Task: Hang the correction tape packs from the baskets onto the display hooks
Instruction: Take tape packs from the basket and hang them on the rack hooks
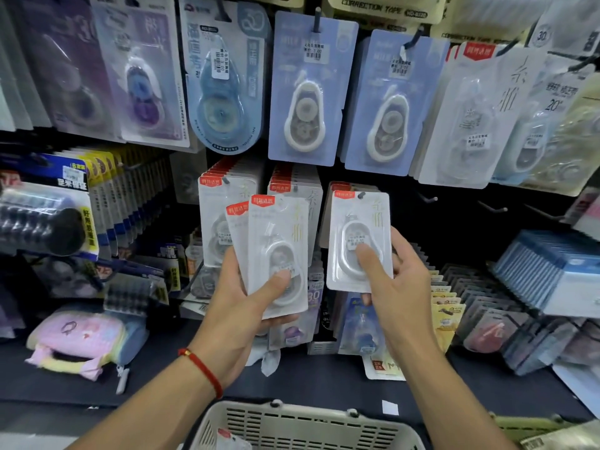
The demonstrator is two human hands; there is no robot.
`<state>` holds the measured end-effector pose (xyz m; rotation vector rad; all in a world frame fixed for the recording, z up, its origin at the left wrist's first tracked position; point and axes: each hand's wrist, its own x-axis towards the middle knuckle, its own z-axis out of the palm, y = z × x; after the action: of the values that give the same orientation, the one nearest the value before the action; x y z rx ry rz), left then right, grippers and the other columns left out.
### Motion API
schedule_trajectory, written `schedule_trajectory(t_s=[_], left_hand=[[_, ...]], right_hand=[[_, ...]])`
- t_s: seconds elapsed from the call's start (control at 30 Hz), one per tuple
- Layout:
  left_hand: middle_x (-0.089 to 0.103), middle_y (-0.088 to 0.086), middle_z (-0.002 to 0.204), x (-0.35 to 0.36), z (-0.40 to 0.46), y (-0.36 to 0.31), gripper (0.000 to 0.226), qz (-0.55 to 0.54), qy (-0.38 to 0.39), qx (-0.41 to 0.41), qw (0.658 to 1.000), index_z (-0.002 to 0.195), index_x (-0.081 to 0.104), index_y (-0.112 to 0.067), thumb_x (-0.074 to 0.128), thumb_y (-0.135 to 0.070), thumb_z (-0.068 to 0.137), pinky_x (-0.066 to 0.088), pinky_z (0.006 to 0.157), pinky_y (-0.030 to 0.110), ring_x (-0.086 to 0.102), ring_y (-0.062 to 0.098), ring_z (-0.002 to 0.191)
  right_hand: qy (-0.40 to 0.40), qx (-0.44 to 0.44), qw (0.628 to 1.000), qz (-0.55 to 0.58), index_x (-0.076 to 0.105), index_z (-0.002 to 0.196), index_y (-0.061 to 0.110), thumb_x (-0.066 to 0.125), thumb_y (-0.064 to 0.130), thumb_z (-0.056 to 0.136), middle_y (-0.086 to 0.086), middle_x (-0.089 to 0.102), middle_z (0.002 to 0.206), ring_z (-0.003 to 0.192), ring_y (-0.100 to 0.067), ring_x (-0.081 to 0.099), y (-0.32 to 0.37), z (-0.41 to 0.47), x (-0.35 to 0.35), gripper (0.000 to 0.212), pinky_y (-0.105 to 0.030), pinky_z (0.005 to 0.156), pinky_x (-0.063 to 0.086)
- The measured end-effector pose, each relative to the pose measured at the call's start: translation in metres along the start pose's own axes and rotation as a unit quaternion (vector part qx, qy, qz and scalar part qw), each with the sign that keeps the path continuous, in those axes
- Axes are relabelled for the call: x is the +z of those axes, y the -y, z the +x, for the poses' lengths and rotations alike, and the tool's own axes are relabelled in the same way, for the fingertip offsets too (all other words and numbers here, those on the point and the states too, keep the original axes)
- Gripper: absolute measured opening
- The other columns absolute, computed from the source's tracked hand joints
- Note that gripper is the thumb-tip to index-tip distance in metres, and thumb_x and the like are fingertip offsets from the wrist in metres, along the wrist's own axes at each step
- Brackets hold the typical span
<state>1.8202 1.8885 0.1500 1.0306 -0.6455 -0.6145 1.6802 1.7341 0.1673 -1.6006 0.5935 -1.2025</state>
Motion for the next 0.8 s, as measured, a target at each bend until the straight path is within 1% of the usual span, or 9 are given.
schedule_trajectory(t_s=[0.13,0.2,0.27,0.3,0.4,0.5,0.6,0.7,0.8], left_hand=[[0.073,-0.003,0.132,0.002,-0.001,-0.001,0.057,0.001,-0.010,0.011,1.000,0.140,0.054,-0.037,0.073,-0.008,0.094,0.060,0.091,0.062,0.071,0.027,0.121],[0.073,-0.003,0.130,0.003,-0.002,0.000,0.058,0.001,-0.010,0.008,1.000,0.139,0.054,-0.038,0.074,-0.008,0.093,0.063,0.085,0.058,0.072,0.026,0.118],[0.074,-0.003,0.128,0.003,-0.003,0.002,0.058,0.000,-0.003,-0.004,1.000,0.138,0.054,-0.038,0.076,-0.013,0.091,0.065,0.074,0.052,0.076,0.026,0.111],[0.074,-0.004,0.127,0.004,-0.004,0.003,0.057,0.003,0.001,-0.012,1.000,0.136,0.054,-0.039,0.078,-0.017,0.089,0.065,0.073,0.053,0.077,0.027,0.108],[0.073,-0.005,0.129,0.009,-0.008,0.007,0.058,0.015,0.022,-0.029,0.999,0.136,0.053,-0.042,0.079,-0.025,0.087,0.063,0.079,0.064,0.076,0.028,0.109],[0.072,-0.001,0.134,0.014,-0.011,0.010,0.059,0.017,0.047,-0.026,0.998,0.141,0.050,-0.039,0.077,-0.020,0.092,0.062,0.085,0.063,0.074,0.029,0.116],[0.072,-0.001,0.134,0.015,-0.011,0.010,0.060,0.009,0.060,-0.040,0.997,0.140,0.051,-0.041,0.079,-0.025,0.090,0.060,0.088,0.066,0.074,0.033,0.115],[0.072,-0.004,0.134,0.014,-0.010,0.007,0.057,0.013,0.060,-0.045,0.997,0.140,0.051,-0.044,0.077,-0.030,0.092,0.061,0.087,0.065,0.075,0.033,0.113],[0.072,-0.005,0.133,0.010,-0.006,0.008,0.051,0.005,0.031,-0.049,0.998,0.138,0.054,-0.045,0.073,-0.020,0.097,0.061,0.085,0.065,0.074,0.031,0.114]], right_hand=[[0.020,0.028,0.998,-0.046,0.061,0.137,0.041,0.070,0.045,0.099,0.010,0.077,0.118,0.100,-0.014,0.075,-0.011,0.012,-0.003,0.039,-0.049,0.089,0.061],[0.037,0.080,0.990,-0.112,0.051,0.140,0.041,0.063,0.053,0.100,0.009,0.071,0.128,0.106,-0.017,0.075,-0.018,0.012,-0.006,0.043,-0.053,0.098,0.058],[0.056,0.126,0.967,-0.216,0.042,0.156,0.025,0.061,0.054,0.100,0.001,0.059,0.146,0.128,-0.021,0.063,-0.025,0.004,-0.010,0.065,-0.052,0.110,0.050],[0.068,0.123,0.961,-0.238,0.047,0.154,0.022,0.062,0.051,0.101,0.002,0.059,0.146,0.132,-0.018,0.059,-0.026,-0.002,-0.010,0.062,-0.049,0.112,0.048],[0.132,0.086,0.977,-0.147,0.067,0.132,0.029,0.064,0.042,0.102,0.018,0.072,0.122,0.113,-0.002,0.067,-0.019,-0.025,0.000,0.033,-0.042,0.101,0.057],[0.167,0.055,0.980,-0.090,0.069,0.120,0.033,0.074,0.037,0.097,0.021,0.075,0.110,0.103,-0.002,0.070,-0.014,-0.039,0.010,0.024,-0.026,0.088,0.060],[0.136,0.052,0.986,-0.080,0.067,0.115,0.032,0.082,0.034,0.090,0.022,0.076,0.107,0.102,-0.001,0.071,-0.014,-0.043,0.013,0.029,-0.023,0.086,0.059],[0.082,0.063,0.995,-0.003,0.063,0.119,0.030,0.079,0.025,0.093,0.017,0.078,0.108,0.100,-0.003,0.074,-0.015,-0.041,0.009,0.031,-0.020,0.081,0.058],[0.013,0.042,0.998,0.042,0.055,0.126,0.030,0.071,0.024,0.100,0.009,0.078,0.110,0.084,-0.011,0.076,-0.011,-0.034,0.004,0.031,-0.025,0.058,0.058]])
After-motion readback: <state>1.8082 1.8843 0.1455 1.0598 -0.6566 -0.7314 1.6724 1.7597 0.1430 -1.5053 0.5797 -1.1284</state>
